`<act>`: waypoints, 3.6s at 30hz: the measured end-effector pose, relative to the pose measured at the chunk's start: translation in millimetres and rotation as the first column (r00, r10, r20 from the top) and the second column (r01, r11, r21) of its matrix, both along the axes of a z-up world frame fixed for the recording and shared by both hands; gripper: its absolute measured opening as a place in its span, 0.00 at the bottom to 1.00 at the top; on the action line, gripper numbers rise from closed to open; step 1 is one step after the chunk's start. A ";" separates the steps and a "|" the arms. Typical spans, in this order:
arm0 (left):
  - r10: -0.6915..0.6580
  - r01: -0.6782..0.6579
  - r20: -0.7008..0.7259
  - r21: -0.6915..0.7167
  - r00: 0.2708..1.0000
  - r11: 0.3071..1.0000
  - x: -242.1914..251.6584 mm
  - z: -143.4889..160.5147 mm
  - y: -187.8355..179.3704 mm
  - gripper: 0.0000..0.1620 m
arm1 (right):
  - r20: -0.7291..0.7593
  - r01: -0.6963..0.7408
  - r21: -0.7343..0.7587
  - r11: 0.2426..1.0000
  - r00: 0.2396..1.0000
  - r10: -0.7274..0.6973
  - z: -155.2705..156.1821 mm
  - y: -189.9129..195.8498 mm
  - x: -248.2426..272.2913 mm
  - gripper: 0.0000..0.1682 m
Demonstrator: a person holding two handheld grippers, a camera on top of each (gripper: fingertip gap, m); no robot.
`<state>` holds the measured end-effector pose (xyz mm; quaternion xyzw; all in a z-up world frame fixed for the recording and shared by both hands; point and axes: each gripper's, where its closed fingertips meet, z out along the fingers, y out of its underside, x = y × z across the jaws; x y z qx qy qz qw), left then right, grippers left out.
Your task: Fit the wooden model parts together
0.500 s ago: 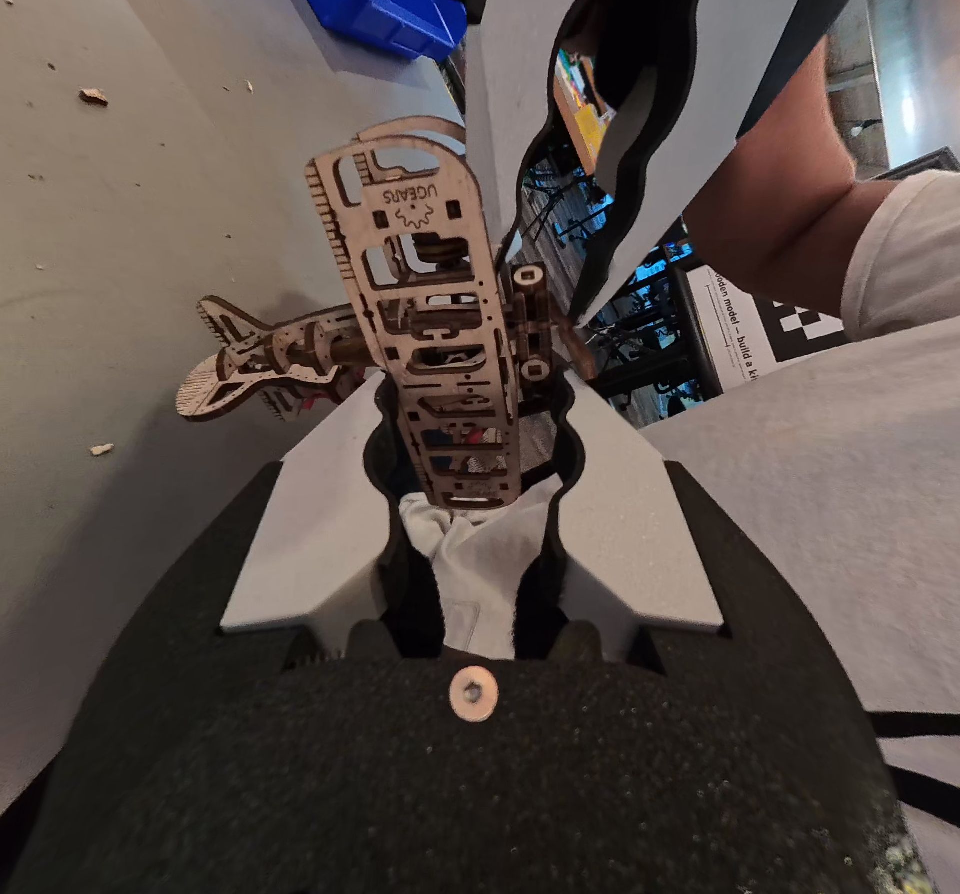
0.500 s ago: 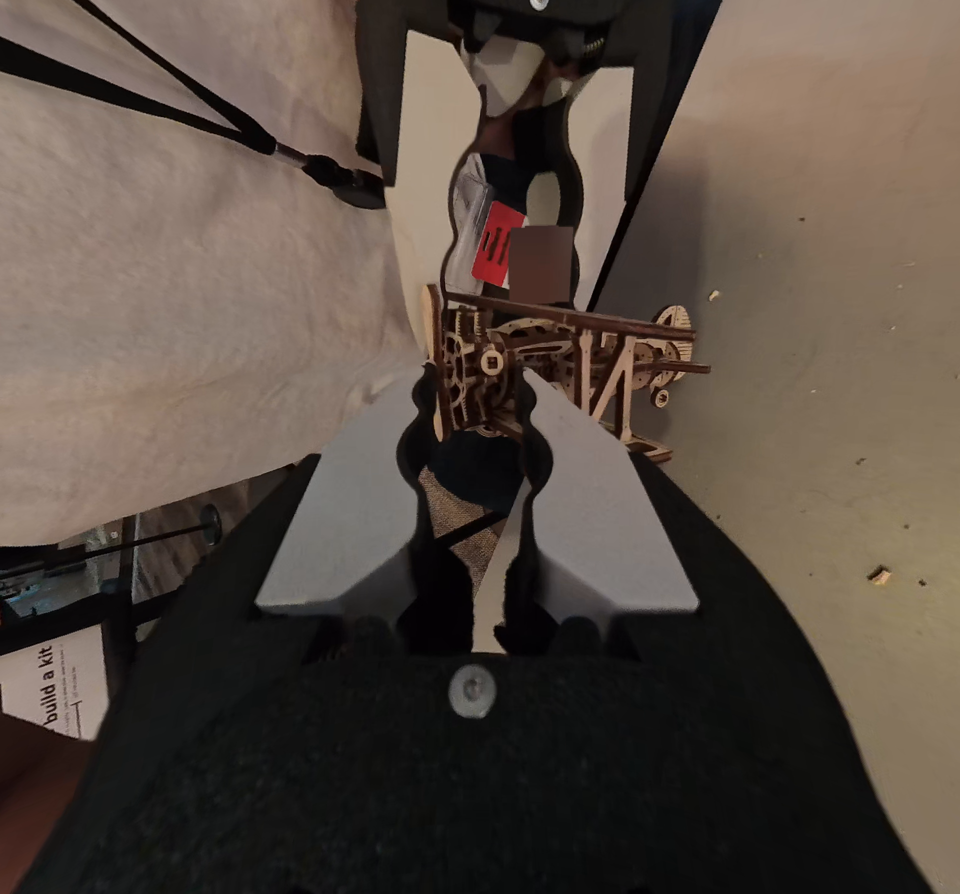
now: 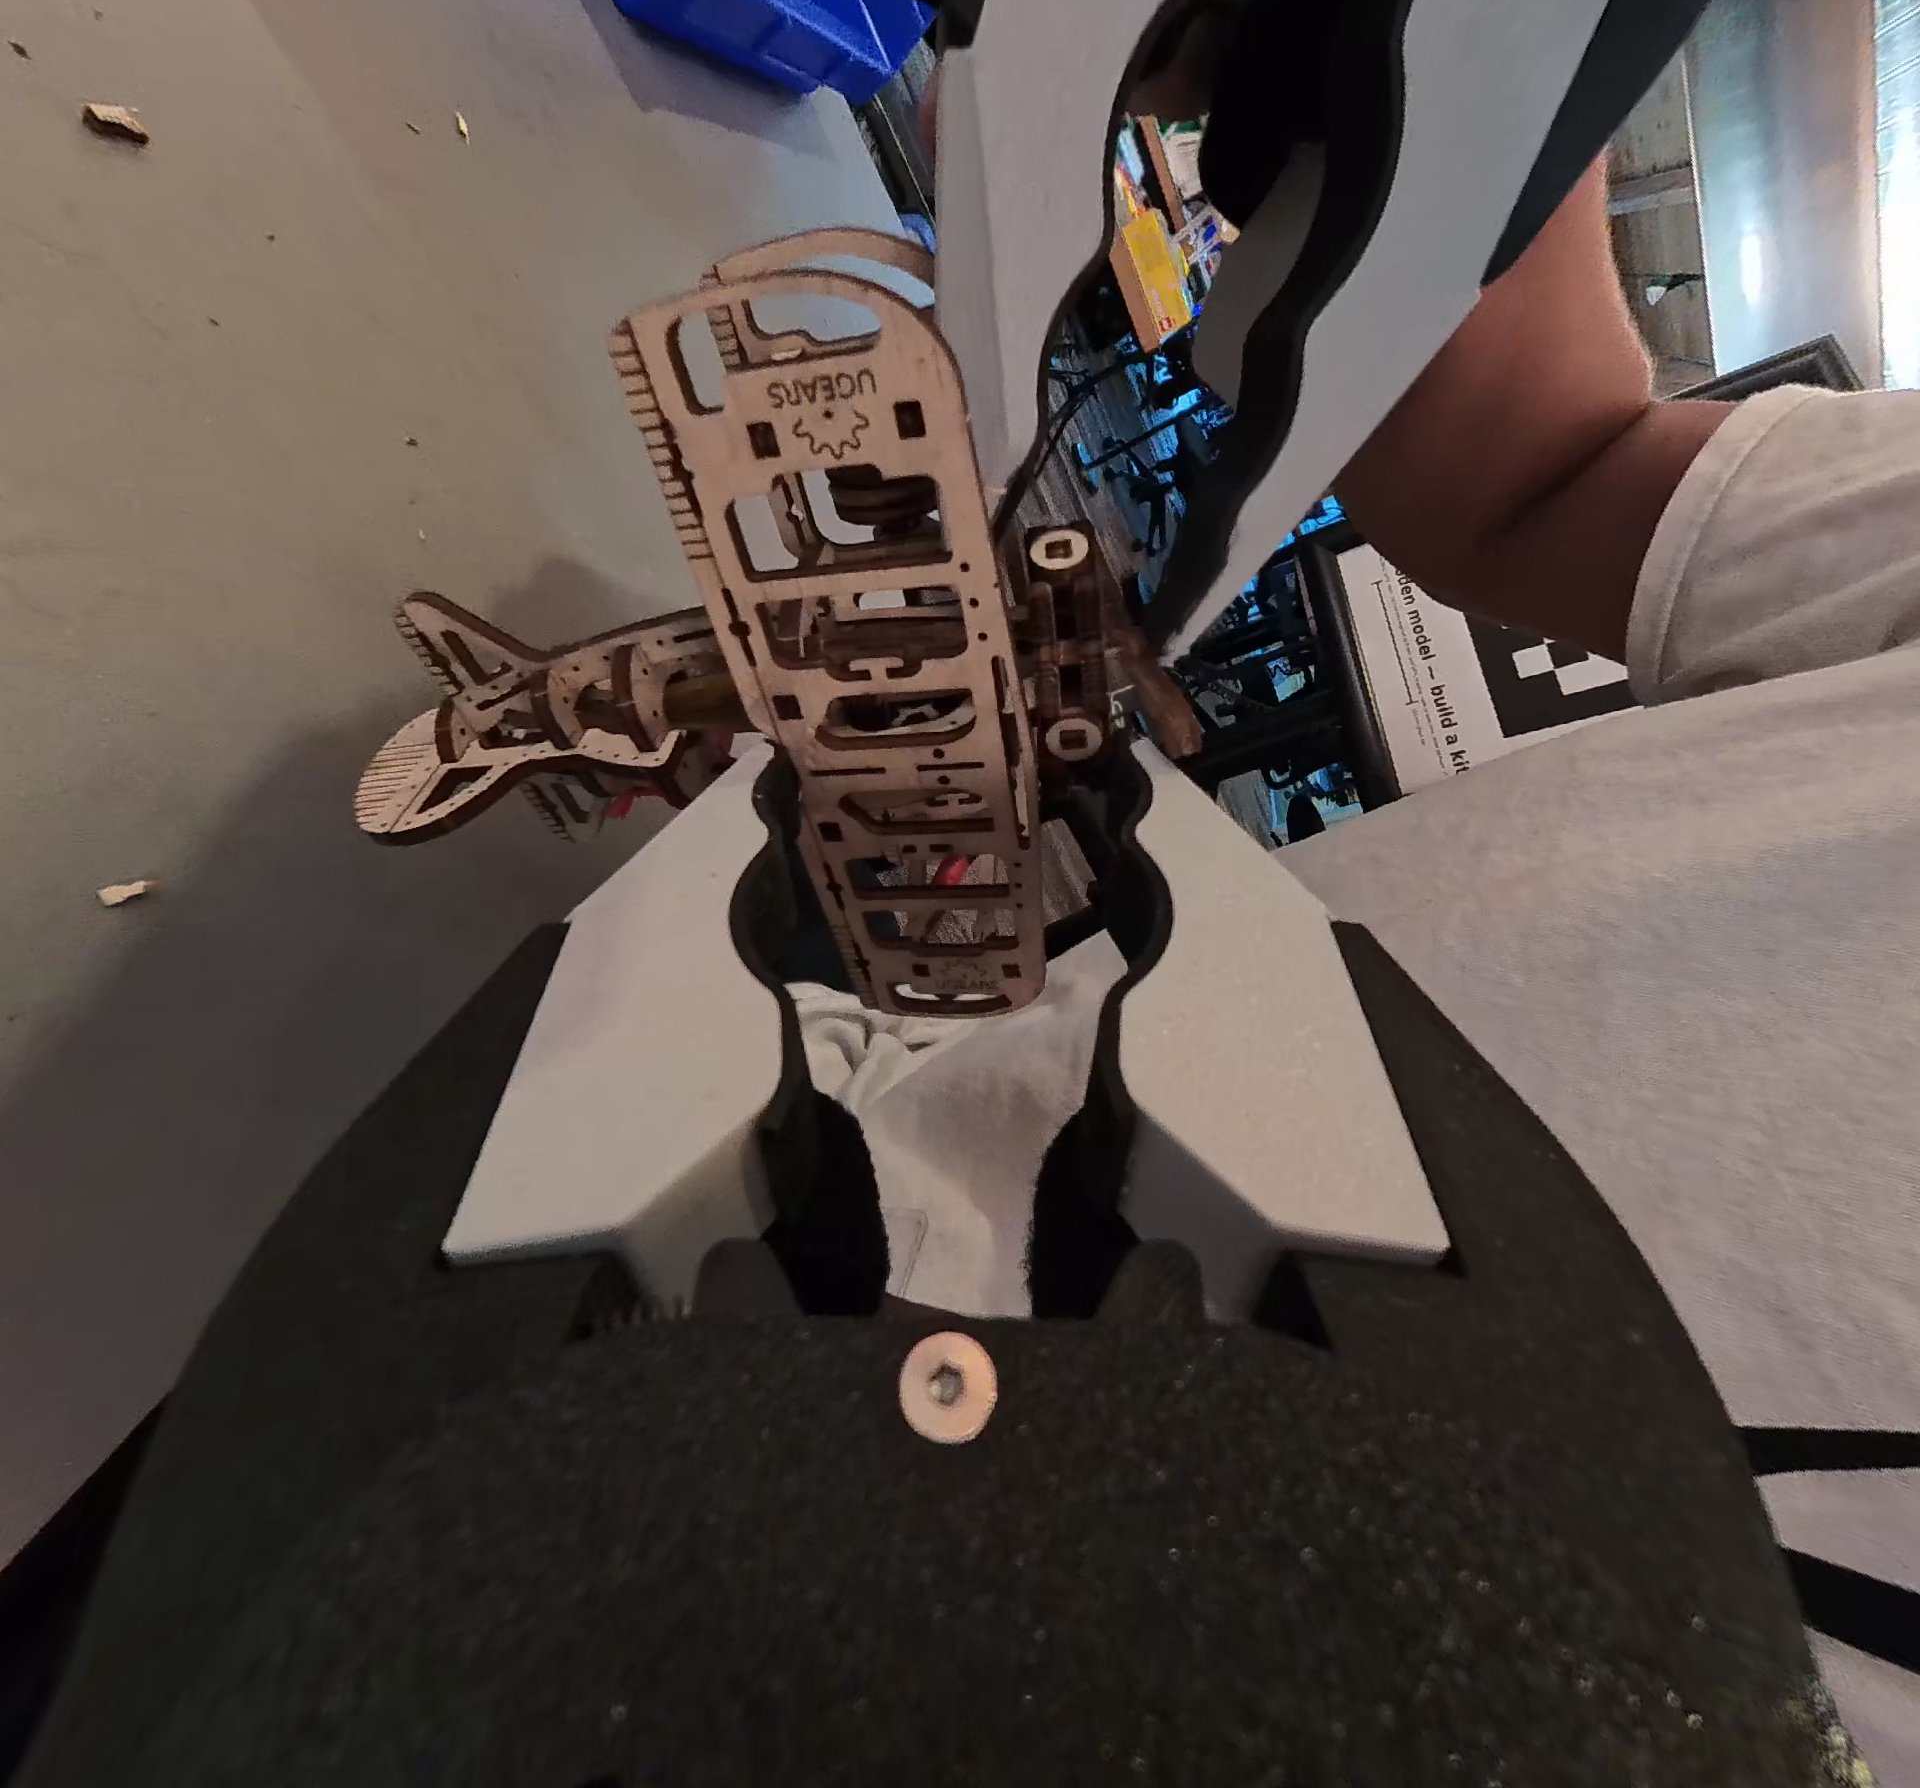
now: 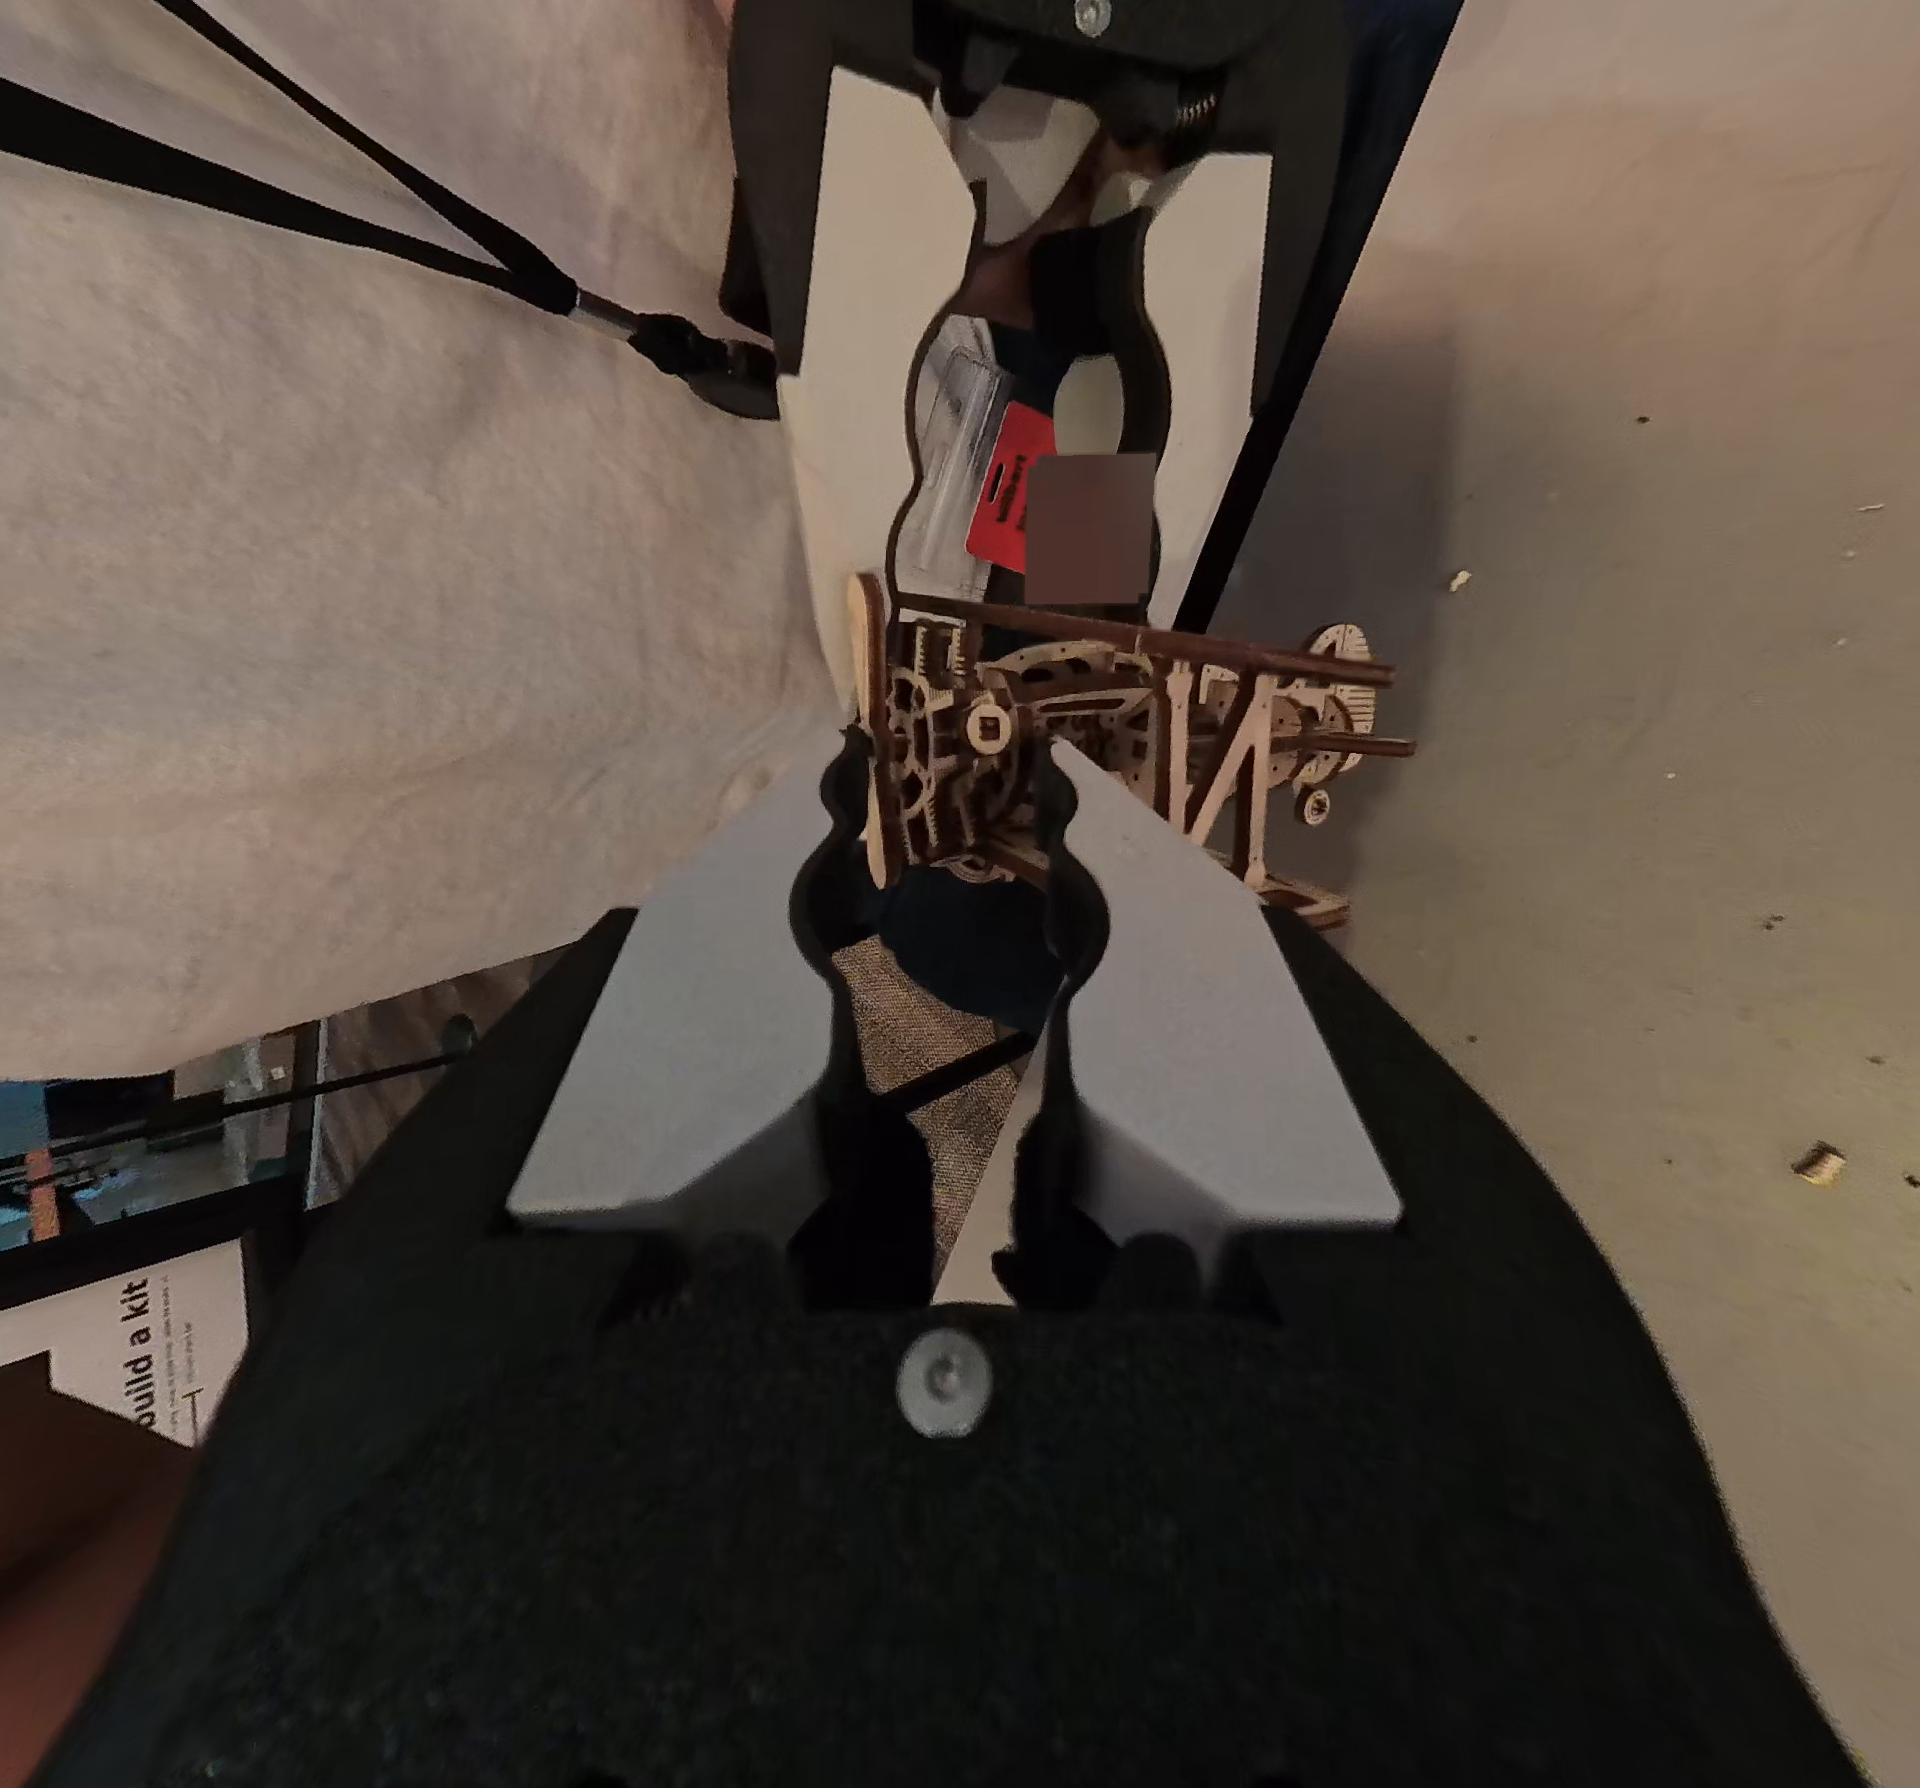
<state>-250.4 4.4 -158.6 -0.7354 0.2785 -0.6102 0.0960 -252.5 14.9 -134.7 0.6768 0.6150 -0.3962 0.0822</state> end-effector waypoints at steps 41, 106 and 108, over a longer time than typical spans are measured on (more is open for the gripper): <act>0.164 -0.184 0.175 0.103 0.971 0.978 -14.9 26.2 32.6 0.35 | -0.429 0.617 -0.013 0.787 0.707 -0.562 60.0 43.8 3.5 0.24; 0.145 -0.197 0.146 0.453 0.978 0.870 7.0 37.9 20.7 0.35 | -0.685 0.886 -0.038 0.461 0.312 -0.658 41.3 17.7 11.3 0.19; 0.139 -0.194 0.155 0.443 0.978 0.875 6.9 38.7 20.4 0.36 | -0.684 0.881 -0.050 0.470 0.312 -0.659 42.7 16.6 10.9 0.20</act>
